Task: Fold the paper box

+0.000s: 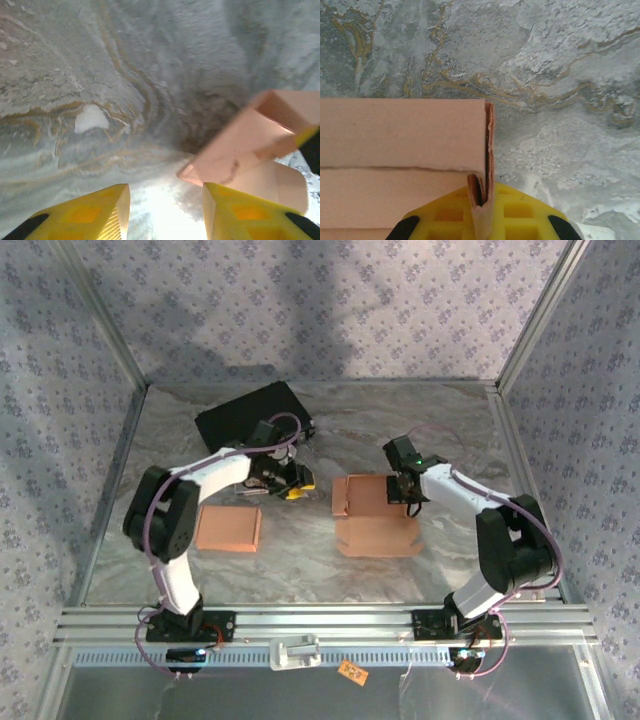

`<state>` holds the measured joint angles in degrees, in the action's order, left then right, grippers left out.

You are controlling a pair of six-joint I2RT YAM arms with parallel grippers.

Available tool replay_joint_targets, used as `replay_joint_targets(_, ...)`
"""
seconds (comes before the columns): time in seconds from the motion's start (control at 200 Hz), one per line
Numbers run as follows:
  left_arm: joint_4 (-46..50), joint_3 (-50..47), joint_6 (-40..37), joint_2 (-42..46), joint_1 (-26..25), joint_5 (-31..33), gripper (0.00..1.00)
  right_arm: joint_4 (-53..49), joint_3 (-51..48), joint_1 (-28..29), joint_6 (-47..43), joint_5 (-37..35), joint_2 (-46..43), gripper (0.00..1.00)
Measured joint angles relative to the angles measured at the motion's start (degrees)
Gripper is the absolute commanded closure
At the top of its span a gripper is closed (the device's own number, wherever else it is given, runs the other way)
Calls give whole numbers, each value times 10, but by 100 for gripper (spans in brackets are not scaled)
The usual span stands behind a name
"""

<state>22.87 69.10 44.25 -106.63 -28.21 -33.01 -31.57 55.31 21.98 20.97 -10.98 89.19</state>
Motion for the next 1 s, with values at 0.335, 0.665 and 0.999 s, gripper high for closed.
replay_joint_targets(0.335, -17, 72, 42, -67, -8, -5, 46, 35, -27, -81, -46, 126, -25, 100)
replay_joint_targets(0.665, 167, 296, -5, -123, -34, 45, 46, 36, -27, -70, -56, 134, -33, 100)
replay_joint_targets(0.999, 237, 358, -19, -211, -49, 58, 50, 42, -40, -49, -54, 131, -52, 100)
